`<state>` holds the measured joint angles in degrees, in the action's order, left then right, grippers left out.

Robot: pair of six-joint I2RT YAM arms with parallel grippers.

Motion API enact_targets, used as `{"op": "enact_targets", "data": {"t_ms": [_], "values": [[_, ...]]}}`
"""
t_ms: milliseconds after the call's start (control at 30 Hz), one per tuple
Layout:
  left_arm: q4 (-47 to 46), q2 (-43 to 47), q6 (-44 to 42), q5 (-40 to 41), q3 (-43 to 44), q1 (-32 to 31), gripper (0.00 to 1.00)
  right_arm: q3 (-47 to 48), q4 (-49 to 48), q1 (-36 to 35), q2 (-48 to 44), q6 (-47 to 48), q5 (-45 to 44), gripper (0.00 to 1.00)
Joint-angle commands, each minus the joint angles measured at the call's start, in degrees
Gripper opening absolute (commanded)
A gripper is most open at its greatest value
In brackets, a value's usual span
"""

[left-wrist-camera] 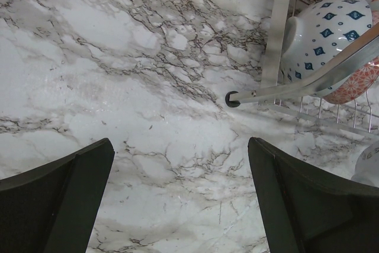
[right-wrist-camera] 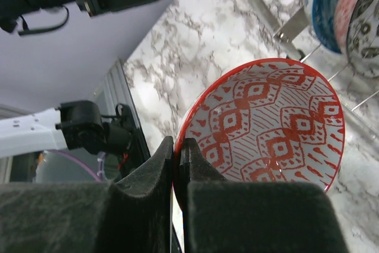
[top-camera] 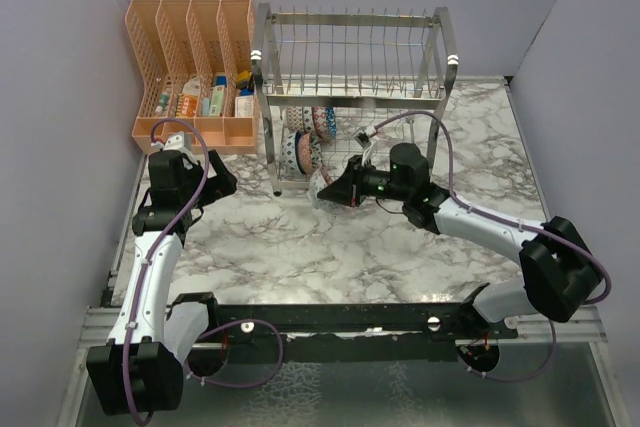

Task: Load the bowls into the dish rack

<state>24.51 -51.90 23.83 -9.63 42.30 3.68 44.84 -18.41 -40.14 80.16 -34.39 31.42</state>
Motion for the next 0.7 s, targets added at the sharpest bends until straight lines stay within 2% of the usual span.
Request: {"op": "enact_targets", "data": {"t_ms": [0,267,667], "values": [[-0.9,0.8,-0.2,-0.6,-0.2,0.4,0.99,1.0,-13.5,4.5,3.1,-7.6,6.2,0.01],[-1.0,0.9,-0.3,-0.7,-0.1,0.3,0.99,3.6,-15.8,6.8,7.2,-12.9,7.0,0.01],[-1.0,0.8,-0.3,-0.7,-0.1,0.3,0.99,3.2,-28.5,11.0,12.8,-25.9,7.3,0.01]]}}
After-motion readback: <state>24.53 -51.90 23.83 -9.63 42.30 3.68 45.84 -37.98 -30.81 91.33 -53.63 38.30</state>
